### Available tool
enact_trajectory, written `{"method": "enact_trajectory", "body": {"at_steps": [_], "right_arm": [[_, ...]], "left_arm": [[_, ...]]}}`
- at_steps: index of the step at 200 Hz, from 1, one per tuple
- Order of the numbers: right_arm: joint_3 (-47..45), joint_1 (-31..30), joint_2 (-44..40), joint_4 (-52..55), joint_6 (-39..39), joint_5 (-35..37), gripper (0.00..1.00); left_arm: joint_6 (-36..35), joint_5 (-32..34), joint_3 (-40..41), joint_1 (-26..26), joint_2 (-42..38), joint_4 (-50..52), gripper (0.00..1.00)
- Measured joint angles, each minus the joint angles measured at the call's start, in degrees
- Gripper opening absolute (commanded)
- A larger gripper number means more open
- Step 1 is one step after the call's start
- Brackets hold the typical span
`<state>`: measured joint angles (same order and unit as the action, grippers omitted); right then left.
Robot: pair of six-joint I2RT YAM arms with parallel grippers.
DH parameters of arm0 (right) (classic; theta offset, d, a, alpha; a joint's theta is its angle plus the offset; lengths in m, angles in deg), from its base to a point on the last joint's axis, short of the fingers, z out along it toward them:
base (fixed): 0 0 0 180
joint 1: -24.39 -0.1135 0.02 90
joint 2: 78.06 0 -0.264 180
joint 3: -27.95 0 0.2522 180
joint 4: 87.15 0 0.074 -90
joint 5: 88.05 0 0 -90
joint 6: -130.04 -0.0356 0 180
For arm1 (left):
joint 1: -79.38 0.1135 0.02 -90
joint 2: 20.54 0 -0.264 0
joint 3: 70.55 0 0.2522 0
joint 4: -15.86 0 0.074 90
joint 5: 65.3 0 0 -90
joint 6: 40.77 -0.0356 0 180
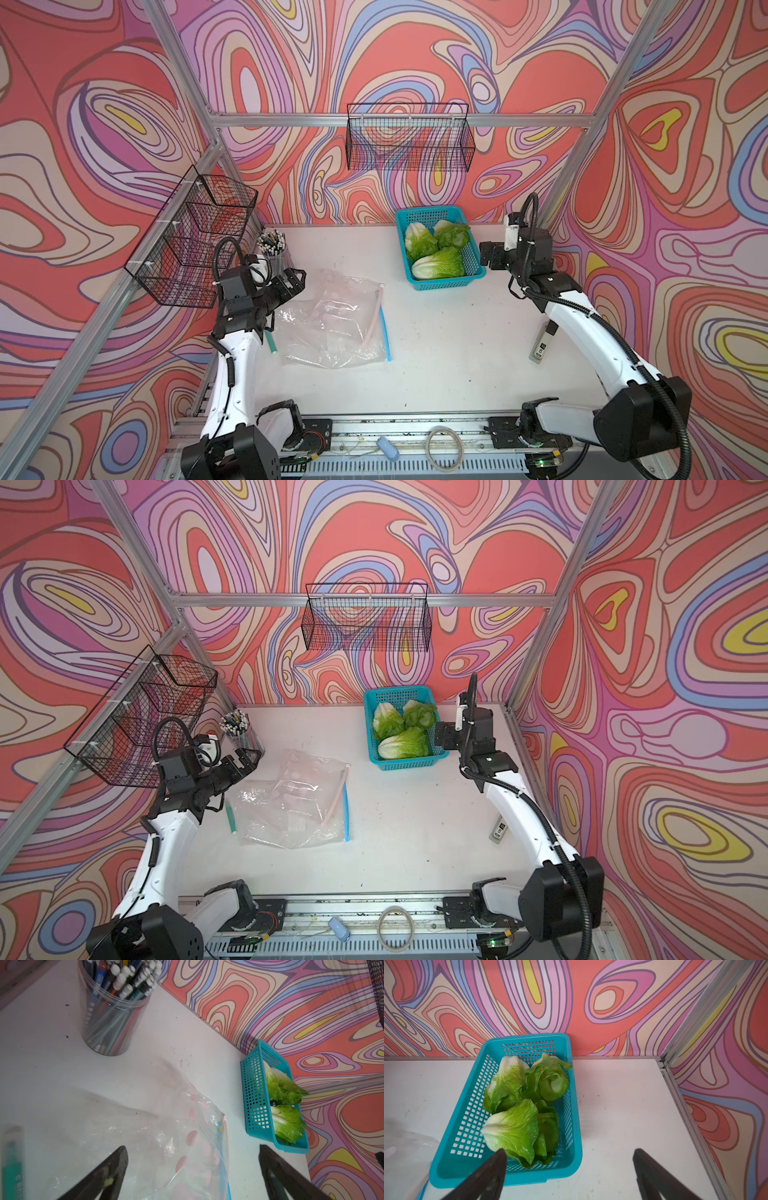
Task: Open the zip-top bag and take out the chinese cabbages
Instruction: Reset both arms
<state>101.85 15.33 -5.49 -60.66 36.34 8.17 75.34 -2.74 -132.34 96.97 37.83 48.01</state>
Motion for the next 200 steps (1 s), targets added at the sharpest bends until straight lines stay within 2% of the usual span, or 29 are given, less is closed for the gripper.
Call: {"method": "enact_trajectory", "body": {"at_steps": [23,59,86,106,149,200], "right_arm": [[-8.3,0.0,-0.6,-9.3,-0.5,0.9,0.98],[-21.7,0.0,-0.3,-24.5,-0.9,2.8,0.98],[-29.9,0.0,2.0,-38.6,0.2,4.6,0.98],[-35.9,0.0,4.5,-48.5,1.1,6.1,0.98],[-41.4,0.0,11.1,-64.3,4.0,7.8,0.98],[-45.1,0.0,21.2,-82.1,6.0,9.0,0.98]], "left_arm": [[-0.4,7.0,0.0,-1.6,-3.5,-0.8,1.00],[-2.5,20.4,3.3,-8.6,-8.7,-6.8,1.00],[-6.2,31.3,7.8,-14.7,-7.0,-12.7,1.00],[-10.8,38.1,13.0,-20.0,-2.6,-19.8,1.00],[-18.7,42.4,24.9,-23.2,9.8,-38.3,1.00],[-24.3,43.3,29.4,-23.3,23.0,-61.2,1.00]]}}
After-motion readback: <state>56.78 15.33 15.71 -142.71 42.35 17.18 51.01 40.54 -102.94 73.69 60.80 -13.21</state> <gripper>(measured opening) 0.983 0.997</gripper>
